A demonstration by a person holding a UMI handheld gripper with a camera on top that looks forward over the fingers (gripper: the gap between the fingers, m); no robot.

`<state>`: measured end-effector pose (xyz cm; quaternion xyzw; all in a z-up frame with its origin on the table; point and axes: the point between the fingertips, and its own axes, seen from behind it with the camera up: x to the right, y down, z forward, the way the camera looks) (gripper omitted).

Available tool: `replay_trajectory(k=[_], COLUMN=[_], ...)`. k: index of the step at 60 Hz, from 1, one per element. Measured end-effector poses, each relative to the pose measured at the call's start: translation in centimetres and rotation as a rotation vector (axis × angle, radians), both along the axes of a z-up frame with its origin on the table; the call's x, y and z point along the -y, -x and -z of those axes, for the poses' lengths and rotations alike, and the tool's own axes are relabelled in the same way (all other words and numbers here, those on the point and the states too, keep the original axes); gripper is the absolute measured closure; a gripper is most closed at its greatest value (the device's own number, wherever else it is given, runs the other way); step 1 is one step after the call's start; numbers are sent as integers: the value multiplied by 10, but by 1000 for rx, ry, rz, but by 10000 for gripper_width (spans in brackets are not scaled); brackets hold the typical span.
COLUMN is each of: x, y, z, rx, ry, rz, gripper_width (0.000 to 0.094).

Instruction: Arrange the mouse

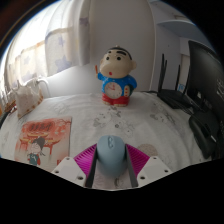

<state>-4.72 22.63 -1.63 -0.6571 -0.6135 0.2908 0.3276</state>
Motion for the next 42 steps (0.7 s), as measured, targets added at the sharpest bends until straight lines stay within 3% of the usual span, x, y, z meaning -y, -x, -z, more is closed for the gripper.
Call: replay_trajectory(k=[12, 21, 33, 42], x=[-4, 13, 114, 198], y=[3, 17, 42, 43], z=[-8, -64, -140, -120], rx=[39, 19, -72, -48], ry=[-39, -53, 33, 81], rz=[36, 55, -6, -77], gripper_width=[496, 509, 534, 536])
